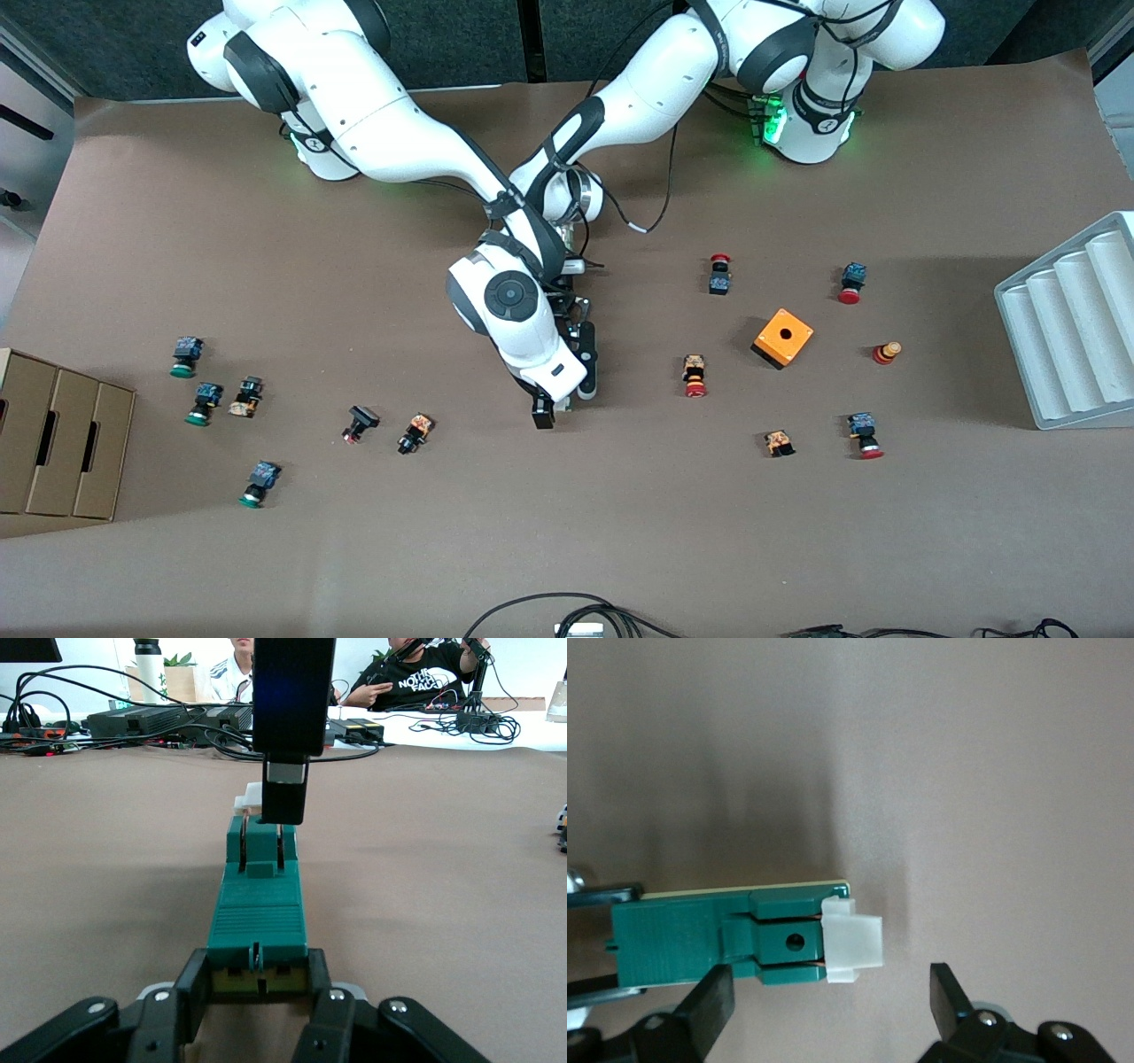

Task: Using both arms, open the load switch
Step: 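Lower the right gripper onto the white lever and close around it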

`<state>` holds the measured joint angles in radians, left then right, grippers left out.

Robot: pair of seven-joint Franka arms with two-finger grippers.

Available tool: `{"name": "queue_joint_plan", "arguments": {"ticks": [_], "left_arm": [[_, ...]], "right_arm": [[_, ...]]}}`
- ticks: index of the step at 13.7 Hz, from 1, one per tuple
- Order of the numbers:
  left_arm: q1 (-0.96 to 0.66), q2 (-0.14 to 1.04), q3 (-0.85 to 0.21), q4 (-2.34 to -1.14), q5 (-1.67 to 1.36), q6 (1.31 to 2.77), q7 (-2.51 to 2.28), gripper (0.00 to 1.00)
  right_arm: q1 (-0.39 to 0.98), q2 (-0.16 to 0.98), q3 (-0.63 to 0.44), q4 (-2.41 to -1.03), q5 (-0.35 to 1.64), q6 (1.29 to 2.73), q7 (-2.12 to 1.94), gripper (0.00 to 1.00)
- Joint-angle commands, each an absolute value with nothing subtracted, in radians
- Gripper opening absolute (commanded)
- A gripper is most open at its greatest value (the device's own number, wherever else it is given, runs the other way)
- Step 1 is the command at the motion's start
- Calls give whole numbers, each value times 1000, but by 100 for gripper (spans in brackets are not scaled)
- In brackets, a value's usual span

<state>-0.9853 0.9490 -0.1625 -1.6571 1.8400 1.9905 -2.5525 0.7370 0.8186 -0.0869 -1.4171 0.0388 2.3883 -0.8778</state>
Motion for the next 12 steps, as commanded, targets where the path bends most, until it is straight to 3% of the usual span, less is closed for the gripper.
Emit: {"name": "queue_joint_plan", "arguments": {"ticks": [1, 12], "left_arm": [[-983, 956, -152, -1643, 1841, 1991, -2577, 38], [-983, 956, -152, -1643, 1842, 1991, -2576, 38]], "right_arm": [[750, 853, -103, -1374, 57, 2401, -885, 97], [776, 865, -103, -1364, 55, 2413, -876, 83]]}}
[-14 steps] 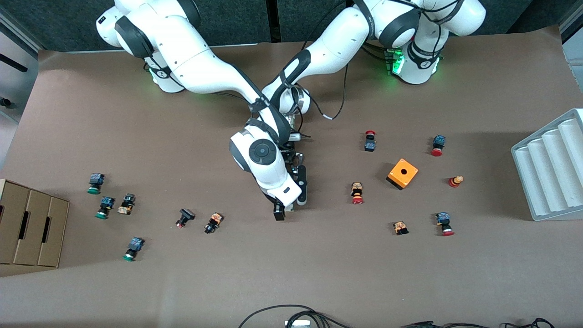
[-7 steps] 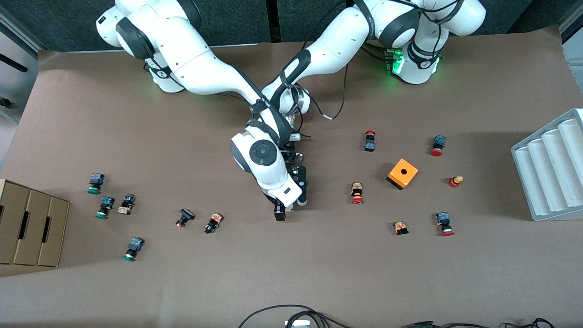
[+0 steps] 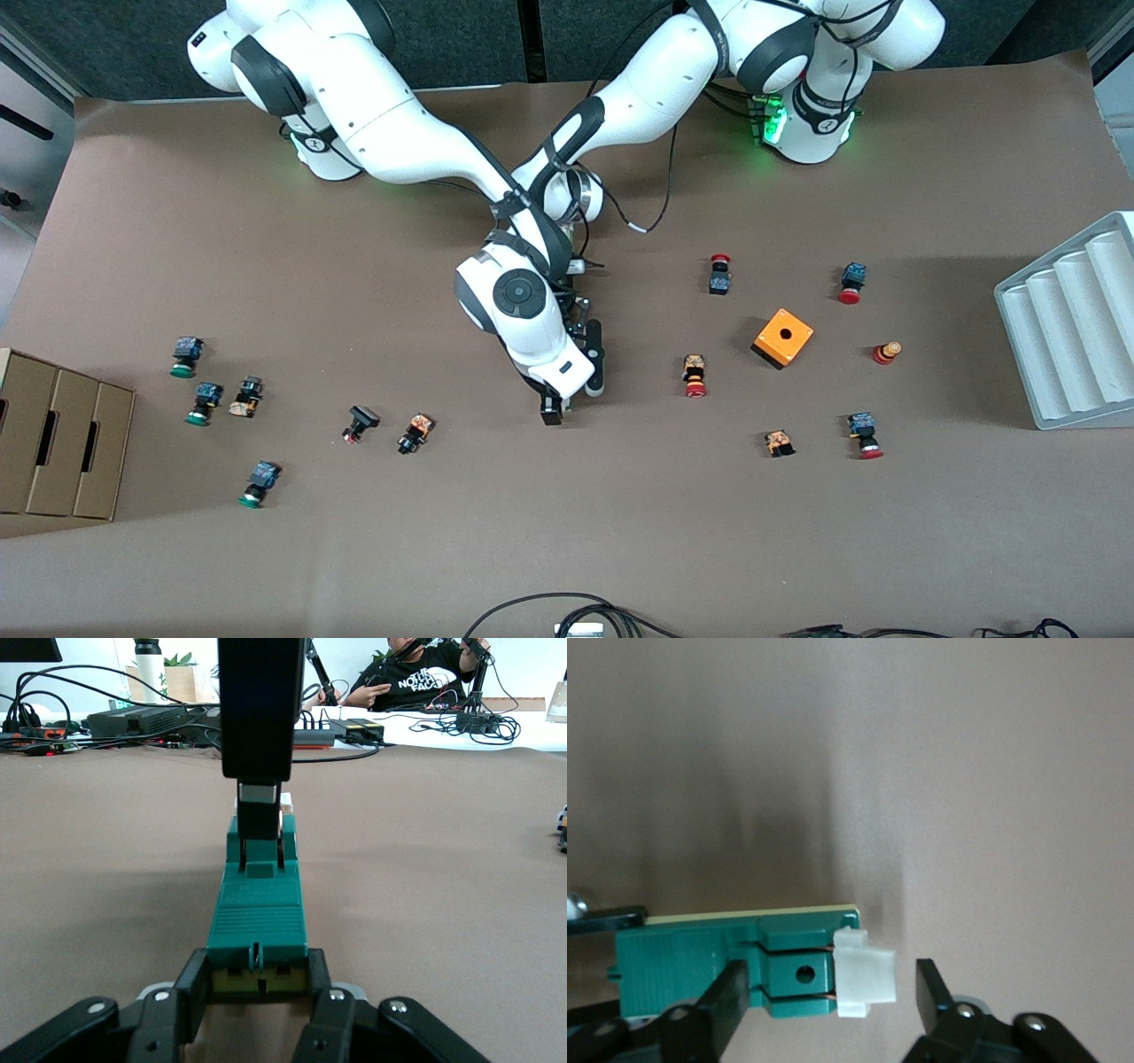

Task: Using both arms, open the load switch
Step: 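Lower the right gripper onto the white lever and close around it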

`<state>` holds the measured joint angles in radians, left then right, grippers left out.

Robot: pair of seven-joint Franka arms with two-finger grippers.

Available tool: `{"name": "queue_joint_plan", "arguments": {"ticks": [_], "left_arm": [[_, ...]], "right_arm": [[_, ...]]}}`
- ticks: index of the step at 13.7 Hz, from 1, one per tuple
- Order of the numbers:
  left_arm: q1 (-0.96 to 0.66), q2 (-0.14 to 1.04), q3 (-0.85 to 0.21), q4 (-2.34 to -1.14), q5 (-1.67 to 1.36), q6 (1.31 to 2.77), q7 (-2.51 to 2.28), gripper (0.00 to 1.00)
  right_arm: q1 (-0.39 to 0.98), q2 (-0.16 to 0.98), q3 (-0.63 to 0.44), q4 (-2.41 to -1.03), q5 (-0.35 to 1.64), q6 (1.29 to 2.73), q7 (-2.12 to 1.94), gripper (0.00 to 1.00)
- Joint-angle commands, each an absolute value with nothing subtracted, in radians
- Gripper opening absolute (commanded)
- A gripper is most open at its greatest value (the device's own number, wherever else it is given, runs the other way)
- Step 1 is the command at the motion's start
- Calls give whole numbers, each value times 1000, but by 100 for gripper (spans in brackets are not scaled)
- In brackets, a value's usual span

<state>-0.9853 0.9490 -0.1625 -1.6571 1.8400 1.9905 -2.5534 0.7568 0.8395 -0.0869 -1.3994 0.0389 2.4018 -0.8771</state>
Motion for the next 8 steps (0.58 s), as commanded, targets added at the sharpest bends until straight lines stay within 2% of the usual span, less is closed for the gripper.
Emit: {"name": "queue_joint_plan", "arguments": {"ticks": [1, 8], "left_arm": [[-983, 956, -152, -1643, 1842, 1991, -2576, 38], [-983, 956, -152, -1641, 1842, 1991, -2577, 38]], "right_arm": [[776, 868, -103, -1364, 55, 2414, -876, 81], [775, 873, -103, -1371, 51, 2422, -877, 75]]}}
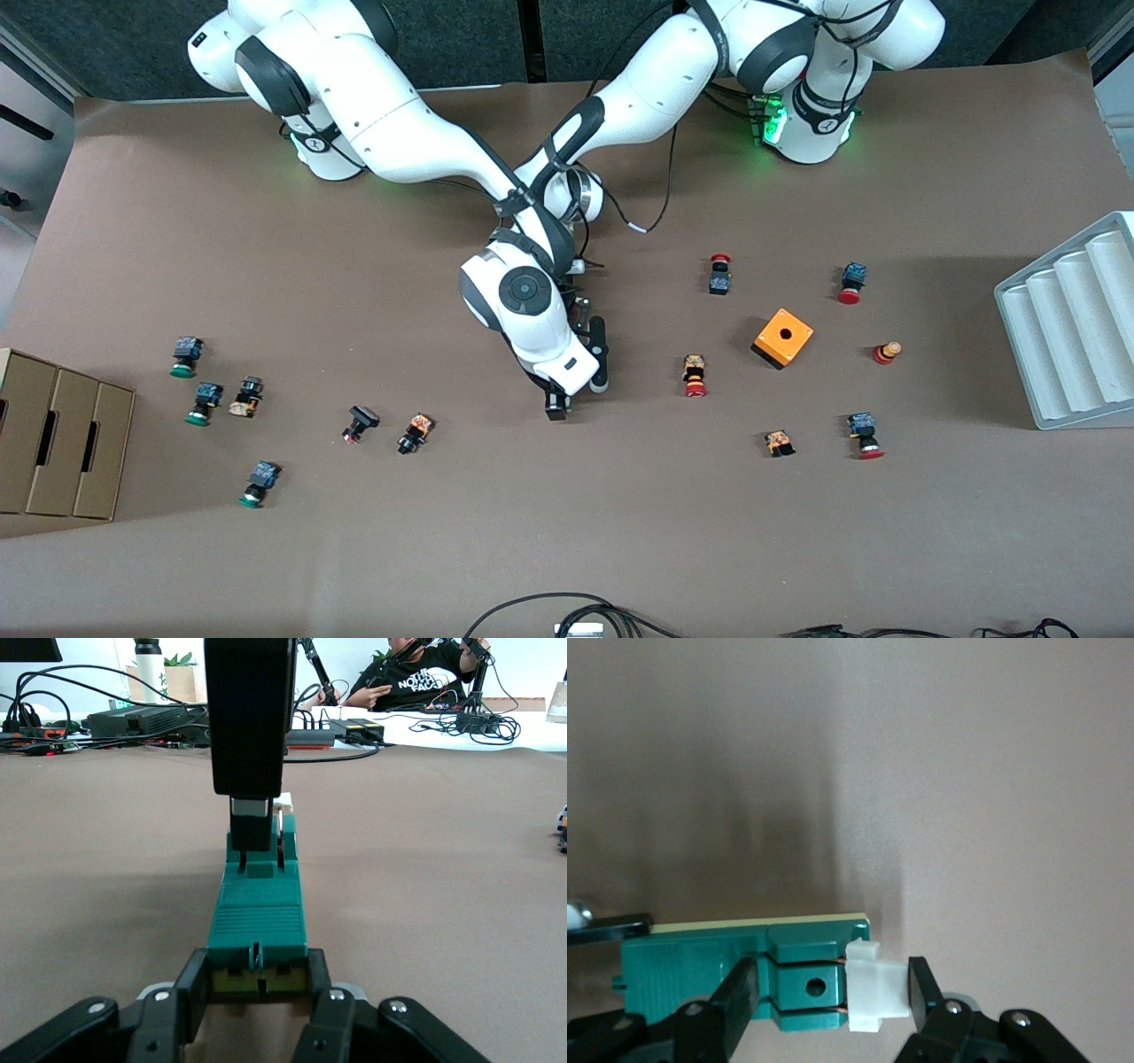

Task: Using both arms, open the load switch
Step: 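Lower the right gripper onto the white lever and close around it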

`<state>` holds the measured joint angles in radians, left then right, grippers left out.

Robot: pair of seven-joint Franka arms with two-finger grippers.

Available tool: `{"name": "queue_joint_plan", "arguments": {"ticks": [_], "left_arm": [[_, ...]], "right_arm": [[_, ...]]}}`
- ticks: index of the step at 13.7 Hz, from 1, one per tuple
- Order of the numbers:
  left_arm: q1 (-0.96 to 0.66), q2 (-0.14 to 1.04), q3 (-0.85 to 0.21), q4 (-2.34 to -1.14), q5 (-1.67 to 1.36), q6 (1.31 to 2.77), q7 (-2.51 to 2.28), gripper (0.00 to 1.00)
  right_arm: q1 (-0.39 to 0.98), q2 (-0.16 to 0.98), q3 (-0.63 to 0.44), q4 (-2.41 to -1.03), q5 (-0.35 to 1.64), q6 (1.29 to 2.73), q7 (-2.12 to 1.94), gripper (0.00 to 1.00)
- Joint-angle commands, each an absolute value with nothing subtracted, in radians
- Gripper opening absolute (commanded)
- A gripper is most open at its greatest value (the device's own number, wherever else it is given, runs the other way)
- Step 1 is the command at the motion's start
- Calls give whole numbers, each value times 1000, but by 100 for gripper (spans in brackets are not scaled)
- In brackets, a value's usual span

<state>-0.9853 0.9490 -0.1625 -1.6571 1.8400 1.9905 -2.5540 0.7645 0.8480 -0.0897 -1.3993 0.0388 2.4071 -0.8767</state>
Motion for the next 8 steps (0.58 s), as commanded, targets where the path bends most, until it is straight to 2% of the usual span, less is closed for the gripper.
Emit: {"name": "queue_joint_plan", "arguments": {"ticks": [1, 6, 8], "left_arm": [[-983, 956, -152, -1643, 1842, 1991, -2577, 38], [-980, 954, -152, -1641, 1842, 1991, -2576, 38], [-980, 954, -150, -1640, 1842, 1991, -2574, 38]], "right_arm": [[776, 873, -103, -1371, 51, 2422, -877, 74], [775, 870, -103, -1371, 54, 2419, -877, 69], [776, 868, -103, -1371, 54, 2415, -877, 63]]}}
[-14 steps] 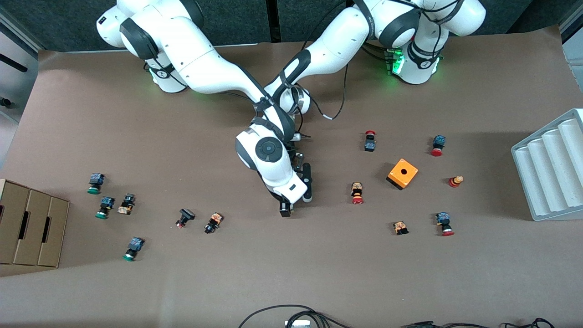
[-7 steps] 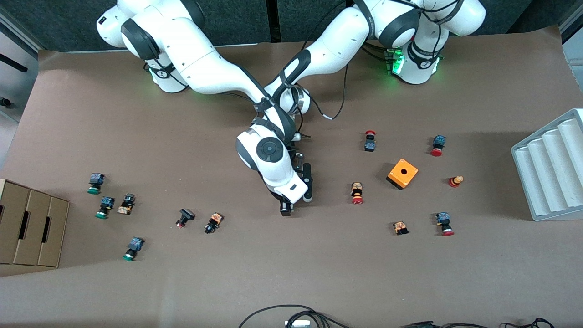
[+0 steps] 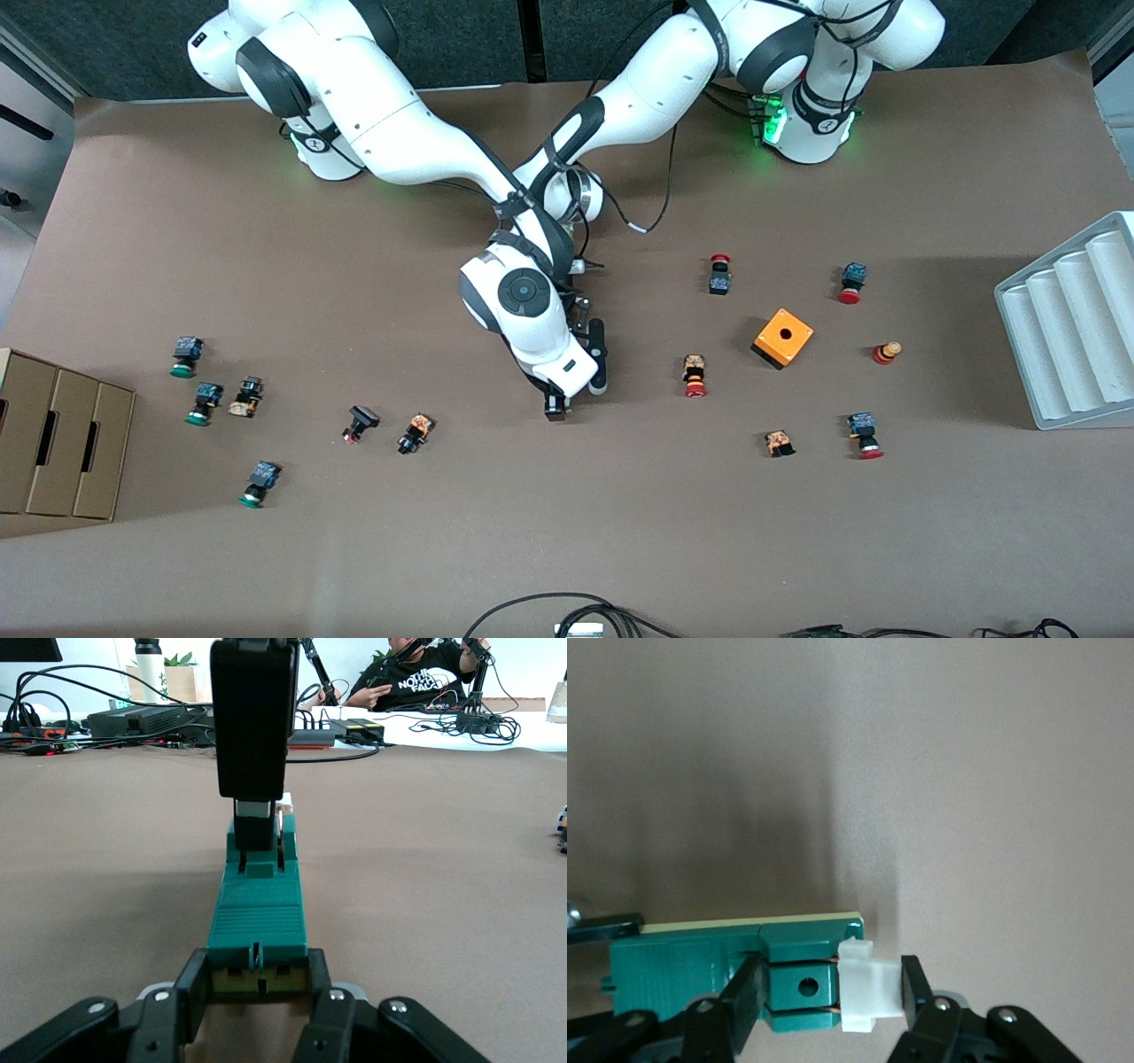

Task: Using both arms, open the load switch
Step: 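Lower the right gripper onto the white lever and close around it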

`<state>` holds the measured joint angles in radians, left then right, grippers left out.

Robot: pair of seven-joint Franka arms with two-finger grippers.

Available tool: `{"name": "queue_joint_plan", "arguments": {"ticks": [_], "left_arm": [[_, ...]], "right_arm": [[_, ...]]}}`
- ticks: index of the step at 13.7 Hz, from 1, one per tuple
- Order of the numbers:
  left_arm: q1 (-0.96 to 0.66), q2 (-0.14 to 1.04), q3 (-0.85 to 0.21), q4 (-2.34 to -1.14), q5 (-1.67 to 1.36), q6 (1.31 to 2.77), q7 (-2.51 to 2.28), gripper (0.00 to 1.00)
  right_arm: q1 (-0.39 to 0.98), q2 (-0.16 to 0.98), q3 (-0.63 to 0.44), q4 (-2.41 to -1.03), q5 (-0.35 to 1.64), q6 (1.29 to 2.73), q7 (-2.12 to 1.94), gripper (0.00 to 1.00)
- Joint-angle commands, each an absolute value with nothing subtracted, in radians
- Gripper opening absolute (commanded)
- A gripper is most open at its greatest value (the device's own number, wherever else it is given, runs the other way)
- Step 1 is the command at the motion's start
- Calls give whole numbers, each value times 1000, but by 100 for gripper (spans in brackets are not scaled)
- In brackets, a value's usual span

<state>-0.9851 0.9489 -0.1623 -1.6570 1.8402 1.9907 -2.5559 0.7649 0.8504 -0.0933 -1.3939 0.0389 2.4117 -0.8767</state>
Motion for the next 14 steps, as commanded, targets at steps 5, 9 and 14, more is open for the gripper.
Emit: {"name": "queue_joint_plan", "arguments": {"ticks": [5, 9, 14], "left_arm": [[-979, 954, -150, -1640, 1844, 1991, -2574, 38], [-979, 954, -150, -1635, 1844, 1991, -2574, 38], [-979, 954, -150, -1635, 1844, 1993, -2572, 38]], "right_arm": [[775, 865, -103, -1376, 61, 2408, -876, 60], [775, 862, -103, -1382, 60, 2405, -876, 60], [776, 851, -103, -1390, 61, 2381, -873, 60]]}}
